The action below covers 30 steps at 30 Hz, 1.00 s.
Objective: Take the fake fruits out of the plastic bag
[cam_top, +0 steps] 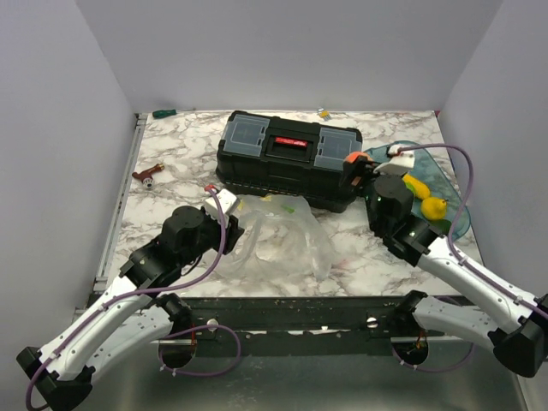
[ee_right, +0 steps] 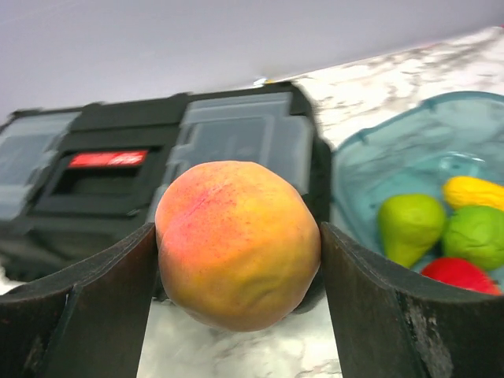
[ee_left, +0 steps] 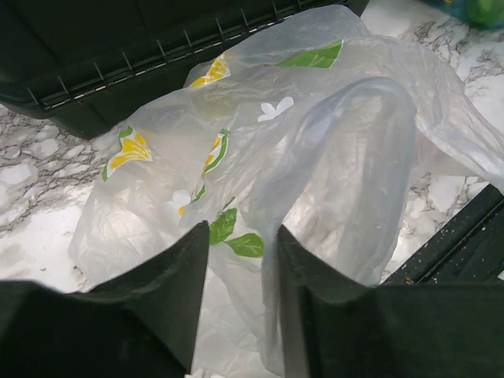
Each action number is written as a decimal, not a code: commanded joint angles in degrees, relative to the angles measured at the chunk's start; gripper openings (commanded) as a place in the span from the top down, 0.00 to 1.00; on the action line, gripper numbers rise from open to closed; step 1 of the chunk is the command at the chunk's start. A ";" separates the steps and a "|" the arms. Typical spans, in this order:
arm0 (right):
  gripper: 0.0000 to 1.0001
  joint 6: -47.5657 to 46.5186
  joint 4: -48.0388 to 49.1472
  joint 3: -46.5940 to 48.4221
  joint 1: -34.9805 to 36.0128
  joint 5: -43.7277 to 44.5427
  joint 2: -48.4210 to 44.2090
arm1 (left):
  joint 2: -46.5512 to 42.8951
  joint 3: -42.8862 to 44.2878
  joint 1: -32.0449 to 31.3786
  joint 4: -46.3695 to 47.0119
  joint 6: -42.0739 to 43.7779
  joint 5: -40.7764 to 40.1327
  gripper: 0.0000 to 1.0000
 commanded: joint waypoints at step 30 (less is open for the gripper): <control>0.76 16.96 -15.15 -2.03 -43.87 -6.57 26.02 | -6.02 0.29 2.73 1.73 -1.67 3.50 0.10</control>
